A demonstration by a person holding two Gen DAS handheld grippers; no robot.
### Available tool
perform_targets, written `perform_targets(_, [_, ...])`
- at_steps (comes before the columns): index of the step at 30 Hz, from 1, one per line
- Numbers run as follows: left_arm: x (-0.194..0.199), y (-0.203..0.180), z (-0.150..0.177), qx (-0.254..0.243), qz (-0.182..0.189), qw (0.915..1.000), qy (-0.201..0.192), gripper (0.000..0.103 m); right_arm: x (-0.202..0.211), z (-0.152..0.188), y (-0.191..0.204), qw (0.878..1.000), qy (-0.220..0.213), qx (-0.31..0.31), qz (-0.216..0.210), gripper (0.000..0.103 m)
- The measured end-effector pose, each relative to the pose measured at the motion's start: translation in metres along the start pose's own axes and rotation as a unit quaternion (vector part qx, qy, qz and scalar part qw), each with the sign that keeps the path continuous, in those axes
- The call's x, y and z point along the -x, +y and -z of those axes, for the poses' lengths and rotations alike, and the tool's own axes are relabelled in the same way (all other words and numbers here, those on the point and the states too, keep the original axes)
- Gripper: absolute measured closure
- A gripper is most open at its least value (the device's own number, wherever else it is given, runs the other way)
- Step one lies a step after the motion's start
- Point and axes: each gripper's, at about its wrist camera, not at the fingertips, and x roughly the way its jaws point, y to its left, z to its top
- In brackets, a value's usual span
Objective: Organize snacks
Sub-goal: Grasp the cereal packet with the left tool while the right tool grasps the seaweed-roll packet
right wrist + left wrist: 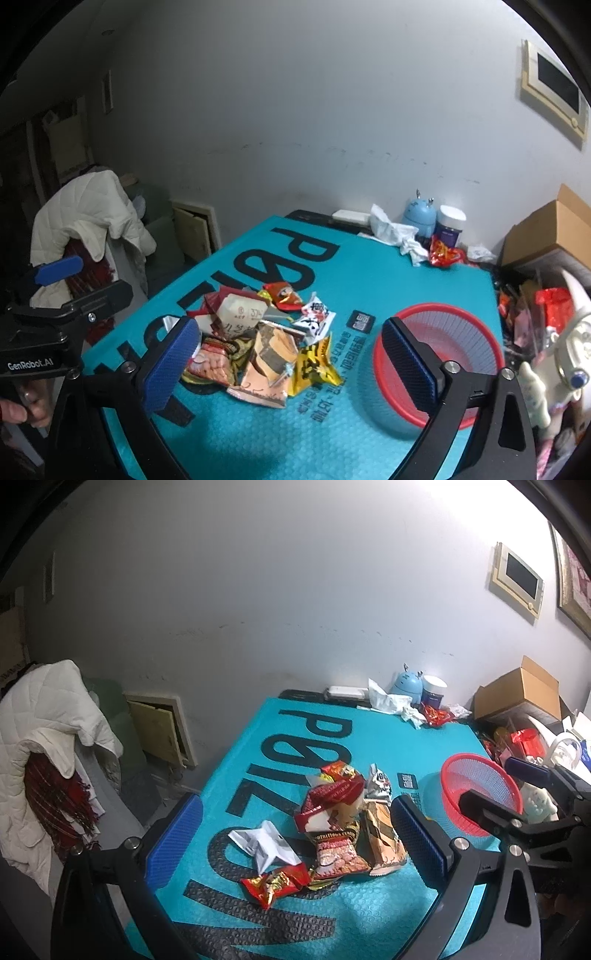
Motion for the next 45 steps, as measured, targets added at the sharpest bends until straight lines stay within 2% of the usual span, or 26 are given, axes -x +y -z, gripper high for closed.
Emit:
perform_targets(4, [-0.011, 0.000, 0.009, 0.000, 0.005, 0.9999, 0.016, 0.000, -0.012, 0.007, -0.001, 1.000, 0.016, -0.001, -0.001, 0.009])
perform_targets(26, [-0.063, 0.025, 0.066, 0.028, 0.014, 0.9927, 0.117, 0.000, -0.067, 0.060, 0.005, 0.994, 0.096, -0.021, -0.044, 0.009])
perform_targets(31, [-0.070, 0.024, 0.069, 0.027, 0.020, 0.9916, 0.125, 0.000, -0.080, 0.065, -0.003, 0.992, 0.110, -0.038, -0.057, 0.017])
perform_targets(33, [-0.072, 0.023, 0.069, 0.022, 0.019, 0.9917, 0.125, 0.000, -0.086, 0.066, -0.004, 0.990, 0.117, -0.043, -0.065, 0.025])
perform_targets(43, [-0.085, 0.024, 0.063, 0.019, 0.037, 0.9917, 0.121, 0.000, -0.122, 0.069, -0.010, 0.981, 0.148, -0.069, -0.108, 0.028])
perform_targets(44, [-0.086, 0.024, 0.063, 0.019, 0.038, 0.9917, 0.122, 0.000, -0.125, 0.069, -0.010, 0.981, 0.151, -0.068, -0.105, 0.029])
perform_targets(45, [-0.087, 0.023, 0.063, 0.017, 0.039, 0.9916, 0.123, 0.000, -0.126, 0.070, -0.010, 0.980, 0.152, -0.068, -0.107, 0.036])
